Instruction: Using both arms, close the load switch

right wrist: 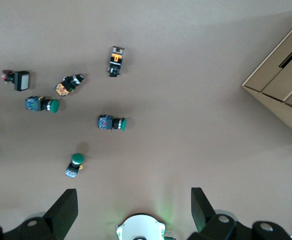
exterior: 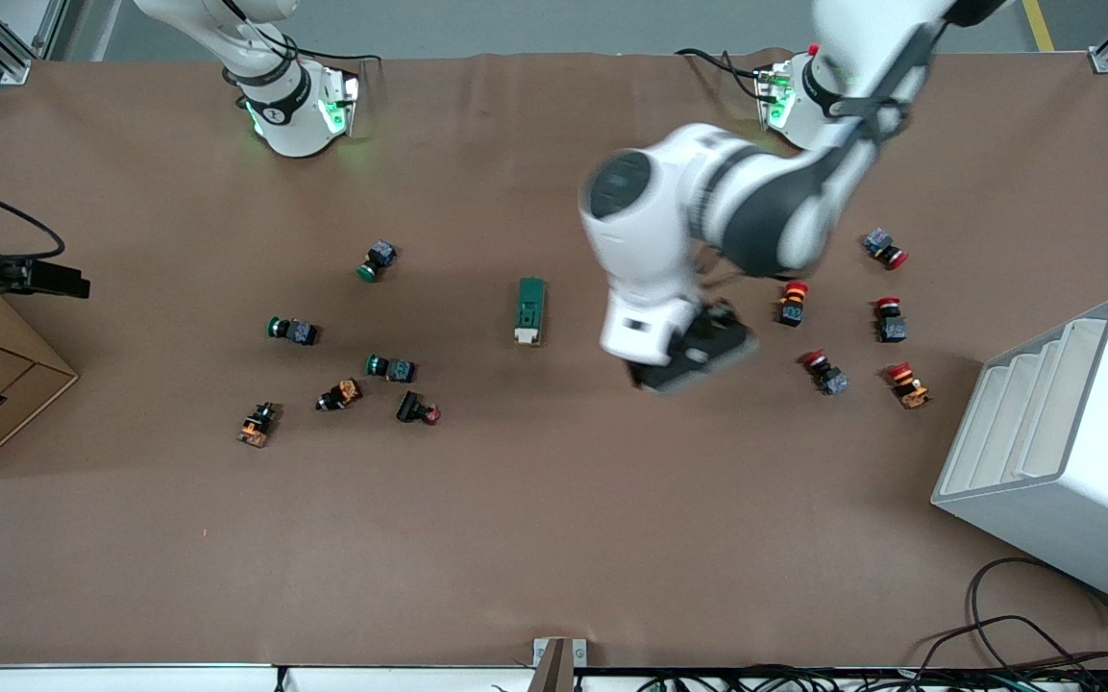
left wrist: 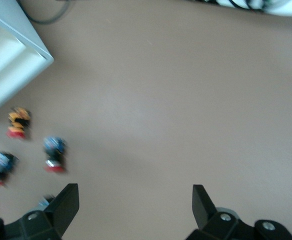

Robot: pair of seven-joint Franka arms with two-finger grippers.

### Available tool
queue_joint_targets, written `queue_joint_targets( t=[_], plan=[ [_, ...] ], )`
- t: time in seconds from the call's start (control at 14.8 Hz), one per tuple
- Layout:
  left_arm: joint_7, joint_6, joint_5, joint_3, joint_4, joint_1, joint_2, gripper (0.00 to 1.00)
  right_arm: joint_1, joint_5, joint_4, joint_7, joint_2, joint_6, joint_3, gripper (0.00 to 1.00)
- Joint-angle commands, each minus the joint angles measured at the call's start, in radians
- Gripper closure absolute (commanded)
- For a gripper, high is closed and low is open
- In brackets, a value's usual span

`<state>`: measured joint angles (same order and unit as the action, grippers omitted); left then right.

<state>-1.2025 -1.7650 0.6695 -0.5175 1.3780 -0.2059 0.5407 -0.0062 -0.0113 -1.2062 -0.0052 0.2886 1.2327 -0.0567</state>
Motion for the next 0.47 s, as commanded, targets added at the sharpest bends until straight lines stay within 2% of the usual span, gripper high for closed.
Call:
queue_joint_targets(
  t=[0.0, 0.2, 0.41],
  plan=[
    [0.140, 0.031, -0.063, -0.010, 0.021, 0.135, -0.080, 0.00, 0.003, 0.028, -0.013, -0.009, -0.061, -0.029, 0.006, 0.00],
    [0.355, 0.062, -0.135, -0.009, 0.023, 0.273, -0.143, 0.00, 0.003, 0.028, -0.145, -0.009, -0.172, 0.023, 0.006, 0.00],
    [0.460, 0.062, -0.172, -0.013, 0.021, 0.377, -0.154, 0.00, 0.005, 0.024, -0.217, -0.009, -0.242, 0.054, 0.005, 0.00]
  ],
)
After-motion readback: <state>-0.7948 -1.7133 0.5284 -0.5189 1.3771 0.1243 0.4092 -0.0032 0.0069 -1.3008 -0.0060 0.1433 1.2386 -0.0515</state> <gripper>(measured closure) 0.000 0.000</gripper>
